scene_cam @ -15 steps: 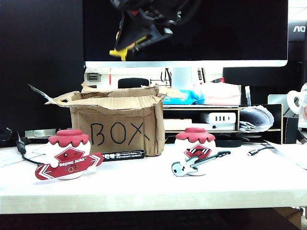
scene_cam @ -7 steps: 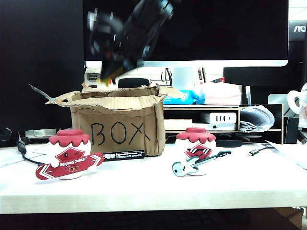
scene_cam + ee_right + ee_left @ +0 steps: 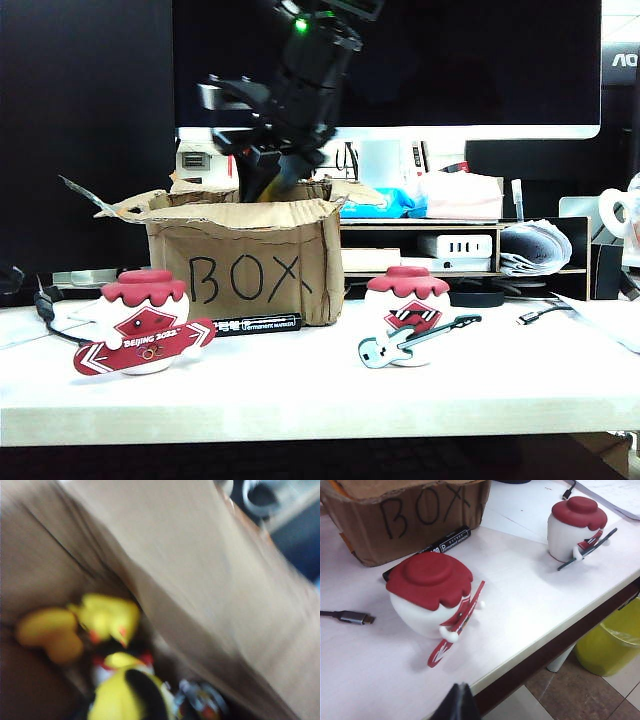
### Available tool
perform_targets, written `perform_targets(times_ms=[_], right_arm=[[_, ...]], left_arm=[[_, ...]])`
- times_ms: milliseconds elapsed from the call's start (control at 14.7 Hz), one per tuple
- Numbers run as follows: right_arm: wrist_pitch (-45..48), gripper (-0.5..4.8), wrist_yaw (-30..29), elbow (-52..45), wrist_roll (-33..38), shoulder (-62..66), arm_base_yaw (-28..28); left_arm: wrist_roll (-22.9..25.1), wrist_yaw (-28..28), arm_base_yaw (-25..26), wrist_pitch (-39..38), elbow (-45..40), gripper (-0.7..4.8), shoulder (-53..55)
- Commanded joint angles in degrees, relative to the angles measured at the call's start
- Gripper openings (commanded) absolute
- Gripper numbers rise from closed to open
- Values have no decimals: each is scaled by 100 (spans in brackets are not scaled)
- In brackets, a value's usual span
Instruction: Put the doll that is least similar in color compared to the others into the paper box.
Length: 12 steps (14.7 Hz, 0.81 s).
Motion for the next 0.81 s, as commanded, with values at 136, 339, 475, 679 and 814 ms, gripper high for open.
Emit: perform_targets(times_ms=[136, 339, 475, 679, 814], right_arm=[[-181, 234, 17, 52, 4, -52, -15], [-179, 128, 15, 57, 4, -221, 13], [-339, 74, 20, 55, 7, -619, 20], [-1241, -4, -2, 52, 7, -1499, 13], [-1945, -8, -42, 48, 70, -2000, 15]], left_arm=[[4, -2, 9, 39, 4, -5, -2], [4, 0, 9, 39, 4, -5, -2], [4, 0, 35, 37, 4, -5, -2], [4, 2, 415, 37, 7, -5, -7], [4, 4, 1115, 39, 7, -5, -42]])
